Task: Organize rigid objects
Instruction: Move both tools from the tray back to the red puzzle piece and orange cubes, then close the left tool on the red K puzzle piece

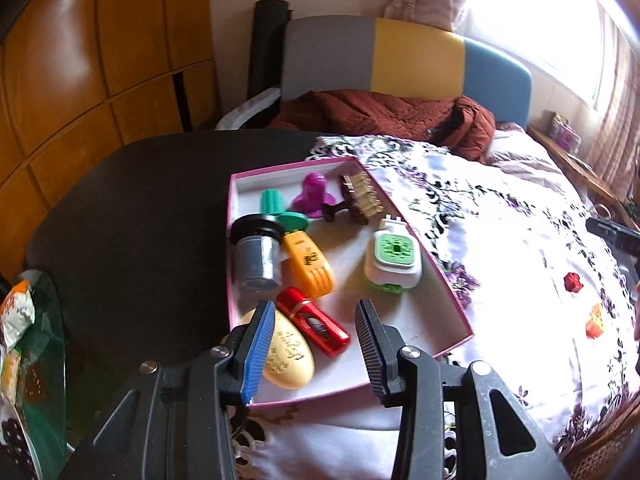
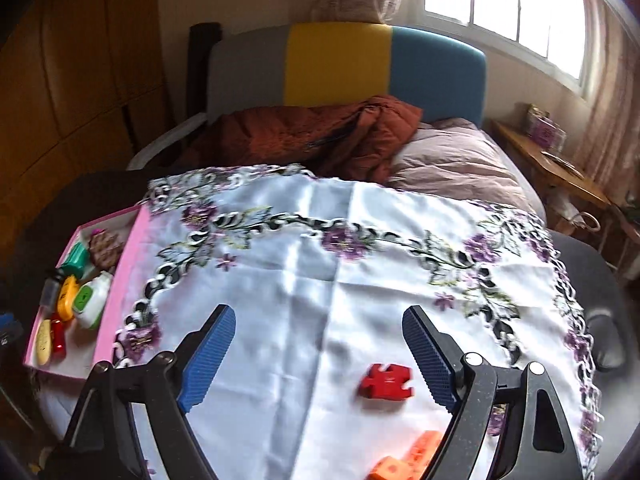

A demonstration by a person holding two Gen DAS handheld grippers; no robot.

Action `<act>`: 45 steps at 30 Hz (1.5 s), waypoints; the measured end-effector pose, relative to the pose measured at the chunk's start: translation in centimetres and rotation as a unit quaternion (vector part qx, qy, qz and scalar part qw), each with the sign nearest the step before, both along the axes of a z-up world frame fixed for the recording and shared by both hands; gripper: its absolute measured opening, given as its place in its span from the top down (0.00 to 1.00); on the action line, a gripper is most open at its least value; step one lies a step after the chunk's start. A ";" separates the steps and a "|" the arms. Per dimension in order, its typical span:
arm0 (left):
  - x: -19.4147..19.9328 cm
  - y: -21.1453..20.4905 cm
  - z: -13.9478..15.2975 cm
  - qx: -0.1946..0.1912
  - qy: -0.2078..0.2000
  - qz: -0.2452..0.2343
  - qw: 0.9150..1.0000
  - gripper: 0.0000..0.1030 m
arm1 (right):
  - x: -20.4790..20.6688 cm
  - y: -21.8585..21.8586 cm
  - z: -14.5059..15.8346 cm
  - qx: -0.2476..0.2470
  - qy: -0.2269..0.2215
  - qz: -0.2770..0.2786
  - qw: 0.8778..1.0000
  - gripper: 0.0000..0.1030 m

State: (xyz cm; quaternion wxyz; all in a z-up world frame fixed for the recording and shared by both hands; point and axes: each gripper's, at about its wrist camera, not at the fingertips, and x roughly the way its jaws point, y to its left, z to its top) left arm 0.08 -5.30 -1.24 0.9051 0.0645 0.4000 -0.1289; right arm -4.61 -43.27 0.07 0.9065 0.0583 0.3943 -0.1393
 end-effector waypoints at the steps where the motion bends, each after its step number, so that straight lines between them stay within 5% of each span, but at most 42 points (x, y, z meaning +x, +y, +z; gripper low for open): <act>1: 0.0 -0.4 0.0 0.002 0.000 -0.005 1.000 0.59 | -0.4 -1.4 -0.2 -0.001 -0.003 -0.022 1.000 0.16; 7: -0.2 -3.2 0.1 0.011 0.001 -0.036 0.999 0.59 | -3.5 -8.9 -2.4 0.050 -0.010 -0.183 0.982 0.16; 10: -0.3 -4.5 0.0 0.013 0.005 -0.051 0.999 0.59 | -4.8 -11.0 -2.1 0.092 -0.040 -0.220 0.970 0.16; 30: -0.5 -15.0 -2.1 0.019 0.041 -0.168 0.985 0.59 | -6.8 -13.3 -2.4 0.123 -0.047 -0.289 0.948 0.13; 39: -2.0 -24.2 -2.3 -0.005 0.061 -0.295 0.953 0.59 | -7.7 -14.6 -3.1 0.153 -0.044 -0.321 0.934 0.12; 45: -3.0 -31.0 -3.2 0.012 0.056 -0.387 0.920 0.48 | -7.8 -15.0 -3.4 0.168 -0.041 -0.324 0.930 0.12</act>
